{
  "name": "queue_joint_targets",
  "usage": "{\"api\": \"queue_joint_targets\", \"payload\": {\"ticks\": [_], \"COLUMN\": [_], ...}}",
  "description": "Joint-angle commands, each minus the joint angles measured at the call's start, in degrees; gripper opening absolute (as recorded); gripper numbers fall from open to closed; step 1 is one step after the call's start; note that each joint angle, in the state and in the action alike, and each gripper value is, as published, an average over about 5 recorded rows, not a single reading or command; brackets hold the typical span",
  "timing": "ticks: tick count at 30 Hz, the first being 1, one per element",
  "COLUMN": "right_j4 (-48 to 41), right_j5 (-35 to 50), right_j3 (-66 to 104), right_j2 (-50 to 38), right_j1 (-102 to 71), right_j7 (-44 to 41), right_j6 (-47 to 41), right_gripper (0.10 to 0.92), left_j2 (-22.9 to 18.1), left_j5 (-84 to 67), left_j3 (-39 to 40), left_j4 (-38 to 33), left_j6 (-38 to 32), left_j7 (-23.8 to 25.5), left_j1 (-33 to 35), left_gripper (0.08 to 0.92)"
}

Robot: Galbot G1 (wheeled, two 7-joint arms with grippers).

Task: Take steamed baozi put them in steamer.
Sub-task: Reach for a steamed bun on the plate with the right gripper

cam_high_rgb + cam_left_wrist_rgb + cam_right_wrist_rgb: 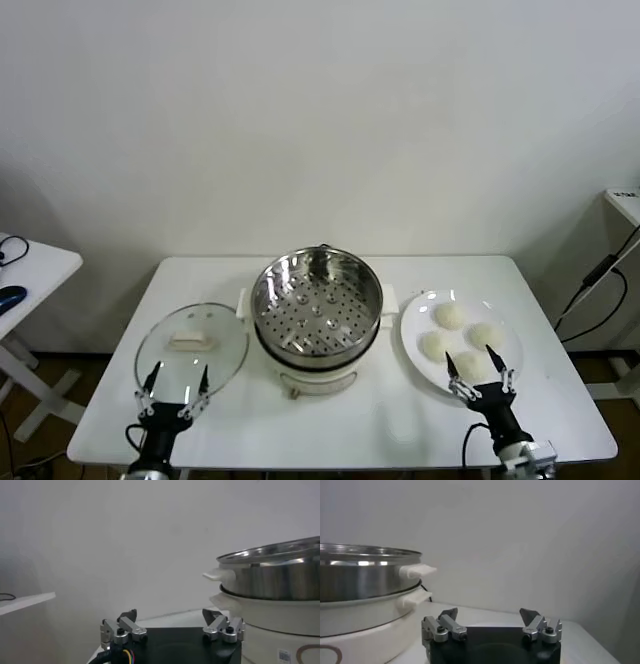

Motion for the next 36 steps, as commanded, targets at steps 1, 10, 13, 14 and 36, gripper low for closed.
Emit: {"api": "queue_joint_targets", "payload": {"ticks": [1,10,13,14,36], "right_j4": [0.28,-3.74,-8.91,-10.48,-47.90], "right_j5": [0.43,1.44,2.53,2.49,-11.51], "right_j3": [0.92,2.68,-0.71,-2.48,-98.84], "right_j2": [-1.59,-26.42,-36.47,-39.26,-33.48], "right_j1": [1.38,11.44,16.49,18.59,113.11], "right_j7": [-0.96,-9.98,-15.90,-17.90,-59.36], "right_j6": [-1.05,-13.73,-14.55,-14.54,-4.22], "right_gripper": [0.823,0.823,0.823,0.823,0.823], "left_j2": [0.05,0.04,0.33,0.45,0.94], "left_j5": [0.05,1.97,2.43,2.49,1.12], "left_j3": [0.14,1.68,2.52,2.80,3.73], "left_j4": [-0.22,-0.82,-0.38,-0.17,1.49], "left_j6": [0.37,0.44,-0.14,-0.40,-1.75], "left_j7": [-1.03,-2.61,-2.32,-2.29,-3.86], "left_j1": [-0.15,-1.43,-1.31,-1.25,-0.80], "left_gripper": [0.823,0.823,0.823,0.823,0.823]}}
